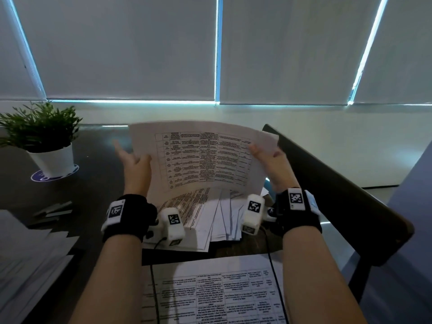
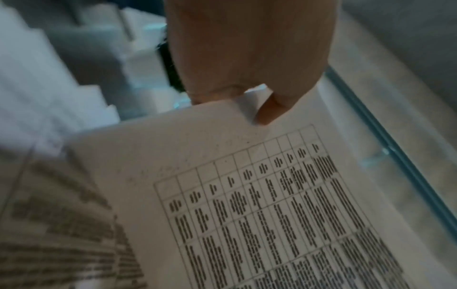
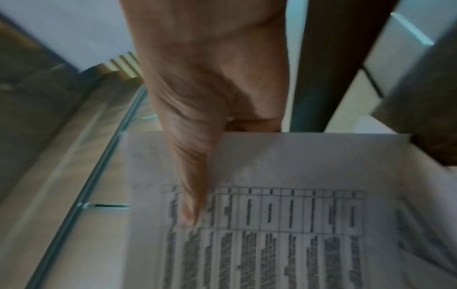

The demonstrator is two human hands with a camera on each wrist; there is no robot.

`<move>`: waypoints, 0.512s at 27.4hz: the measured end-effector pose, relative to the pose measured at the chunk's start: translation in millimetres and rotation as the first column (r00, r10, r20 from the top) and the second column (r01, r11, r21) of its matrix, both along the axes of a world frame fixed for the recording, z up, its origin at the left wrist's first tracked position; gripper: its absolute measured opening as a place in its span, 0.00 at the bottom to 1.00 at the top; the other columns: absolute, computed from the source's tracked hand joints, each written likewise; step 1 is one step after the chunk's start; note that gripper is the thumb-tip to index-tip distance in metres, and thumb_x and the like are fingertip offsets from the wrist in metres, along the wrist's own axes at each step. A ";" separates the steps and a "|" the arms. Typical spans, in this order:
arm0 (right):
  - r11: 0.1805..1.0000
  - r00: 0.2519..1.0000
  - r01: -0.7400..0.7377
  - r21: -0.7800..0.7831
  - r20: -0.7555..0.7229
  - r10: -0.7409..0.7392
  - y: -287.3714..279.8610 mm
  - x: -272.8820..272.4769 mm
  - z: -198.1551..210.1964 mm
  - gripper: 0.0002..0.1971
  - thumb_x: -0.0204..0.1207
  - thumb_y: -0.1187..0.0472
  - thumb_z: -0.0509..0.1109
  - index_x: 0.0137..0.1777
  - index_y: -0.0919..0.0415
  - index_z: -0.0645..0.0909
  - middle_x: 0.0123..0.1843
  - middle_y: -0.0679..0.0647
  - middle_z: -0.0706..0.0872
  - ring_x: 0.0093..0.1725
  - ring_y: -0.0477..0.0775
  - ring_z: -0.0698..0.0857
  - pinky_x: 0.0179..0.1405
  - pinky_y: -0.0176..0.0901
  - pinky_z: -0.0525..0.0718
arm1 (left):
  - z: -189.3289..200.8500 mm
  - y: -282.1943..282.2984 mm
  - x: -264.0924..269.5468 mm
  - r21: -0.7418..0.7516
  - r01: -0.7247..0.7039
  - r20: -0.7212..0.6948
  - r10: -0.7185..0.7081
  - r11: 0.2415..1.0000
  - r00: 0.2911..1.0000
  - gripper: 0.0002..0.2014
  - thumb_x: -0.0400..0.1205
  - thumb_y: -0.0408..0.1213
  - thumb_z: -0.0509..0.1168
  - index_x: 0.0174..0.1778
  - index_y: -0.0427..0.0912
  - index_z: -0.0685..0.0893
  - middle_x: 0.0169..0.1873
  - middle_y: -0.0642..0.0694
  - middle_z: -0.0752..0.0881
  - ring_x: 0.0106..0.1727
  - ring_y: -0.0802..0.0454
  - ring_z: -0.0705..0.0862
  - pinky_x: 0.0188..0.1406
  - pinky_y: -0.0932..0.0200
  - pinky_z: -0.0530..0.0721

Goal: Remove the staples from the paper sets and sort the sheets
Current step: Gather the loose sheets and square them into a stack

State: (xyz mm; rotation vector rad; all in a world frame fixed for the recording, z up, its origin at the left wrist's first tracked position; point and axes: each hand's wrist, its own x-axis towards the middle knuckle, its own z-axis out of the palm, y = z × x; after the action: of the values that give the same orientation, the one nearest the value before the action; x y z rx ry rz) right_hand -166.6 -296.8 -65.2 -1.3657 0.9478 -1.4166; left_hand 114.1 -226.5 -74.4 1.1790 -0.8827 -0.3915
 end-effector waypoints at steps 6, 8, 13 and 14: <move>0.995 0.999 -0.010 -0.097 -0.054 0.005 5.1 13.3 23.8 0.06 0.74 0.53 0.78 0.44 0.54 0.89 0.45 0.51 0.94 0.49 0.55 0.92 0.56 0.55 0.86 | 21.3 -2.7 3.2 -0.014 -0.089 0.059 0.090 0.996 0.994 0.12 0.80 0.23 0.53 0.40 0.46 0.74 0.36 0.50 0.78 0.38 0.57 0.76 0.36 0.66 0.75; 0.993 1.000 0.011 -0.115 0.018 -0.009 0.1 9.9 28.7 0.07 0.73 0.53 0.79 0.45 0.55 0.89 0.47 0.55 0.93 0.51 0.59 0.91 0.56 0.56 0.87 | 27.7 -6.5 11.2 -0.070 -0.108 0.033 0.111 0.992 0.993 0.13 0.79 0.24 0.51 0.37 0.48 0.72 0.35 0.50 0.76 0.36 0.57 0.73 0.34 0.63 0.73; 0.983 0.961 -0.013 0.184 -0.270 0.063 -6.0 6.8 -26.7 0.21 0.71 0.46 0.80 0.59 0.57 0.84 0.51 0.49 0.90 0.50 0.51 0.89 0.48 0.47 0.87 | -23.2 -14.1 19.5 0.338 -0.135 0.073 0.117 0.931 0.990 0.16 0.76 0.30 0.55 0.55 0.30 0.81 0.55 0.30 0.84 0.58 0.34 0.82 0.52 0.44 0.79; 0.981 0.949 -0.016 0.194 -0.306 0.076 -4.9 7.5 -32.4 0.21 0.74 0.49 0.78 0.63 0.57 0.82 0.53 0.50 0.89 0.50 0.50 0.87 0.45 0.41 0.85 | -30.4 -13.8 18.4 0.395 -0.107 0.059 0.091 0.913 0.994 0.16 0.77 0.29 0.56 0.58 0.28 0.80 0.56 0.31 0.83 0.59 0.35 0.81 0.51 0.45 0.78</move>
State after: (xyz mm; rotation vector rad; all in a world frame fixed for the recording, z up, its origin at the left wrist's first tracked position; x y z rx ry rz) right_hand -159.1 -301.8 -97.6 -1.4814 1.2147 -1.0612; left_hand 132.4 -240.3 -104.7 1.6057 -0.7927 -0.4811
